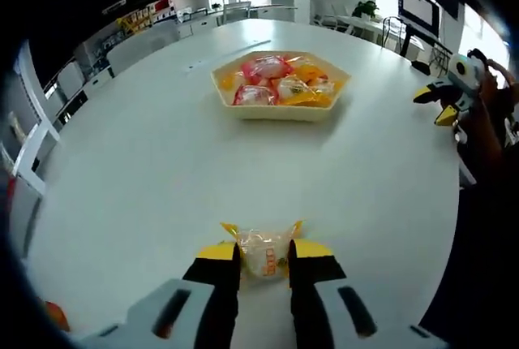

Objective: Pick up the marshmallows scattered on the table and place them into the bowl on the table

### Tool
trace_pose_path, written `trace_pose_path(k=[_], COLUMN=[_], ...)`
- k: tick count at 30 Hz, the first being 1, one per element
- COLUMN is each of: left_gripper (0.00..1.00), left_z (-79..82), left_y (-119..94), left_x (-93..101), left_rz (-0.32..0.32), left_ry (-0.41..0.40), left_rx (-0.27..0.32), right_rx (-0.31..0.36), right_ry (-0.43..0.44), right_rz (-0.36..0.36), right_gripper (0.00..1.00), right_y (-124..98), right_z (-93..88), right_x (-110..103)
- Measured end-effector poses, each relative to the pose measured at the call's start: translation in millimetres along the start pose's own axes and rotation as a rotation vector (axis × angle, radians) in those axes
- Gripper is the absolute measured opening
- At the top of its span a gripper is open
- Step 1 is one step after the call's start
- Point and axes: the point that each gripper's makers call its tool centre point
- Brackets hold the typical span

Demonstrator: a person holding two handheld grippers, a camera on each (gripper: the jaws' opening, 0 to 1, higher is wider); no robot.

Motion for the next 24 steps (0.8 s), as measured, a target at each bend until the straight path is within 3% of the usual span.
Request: trace_pose_path(k=[2, 8, 16, 24], left_gripper=[0.23, 0.23, 0.23, 0.23], left_z=[0.0, 2.3, 5.4, 20.2], left_y=[0.7, -1.6, -2.4, -4.0], left_x=[-6.8, -3.1, 5.5, 22.5], left_rz=[0.0, 0.008, 0.002, -0.028], left_ry=[-0.005, -0.012, -0.01, -0.006], left_rx=[0.003, 0.015, 0.027, 0.086], right_rx=[0.001, 0.0, -0.004, 0.0], right_ry=[0.001, 0.002, 0.002, 0.002], right_rz=[0.0, -0.001, 0.004, 0.0], right_gripper=[0.35, 0.35, 0.35, 0.35], right_y=[-0.1, -0.1, 0.2, -0.6], right_z=[0.3, 0.6, -0.4, 1.3], right_x=[0.0, 0.3, -1.5, 0.4])
Point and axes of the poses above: the point that each gripper's makers call its tool centre point, and the gripper's own axes: y roughly forward along the fingers, x roughly to its right, z roughly out of its top, and after that the axes turned 10 degrees about x, right-handed
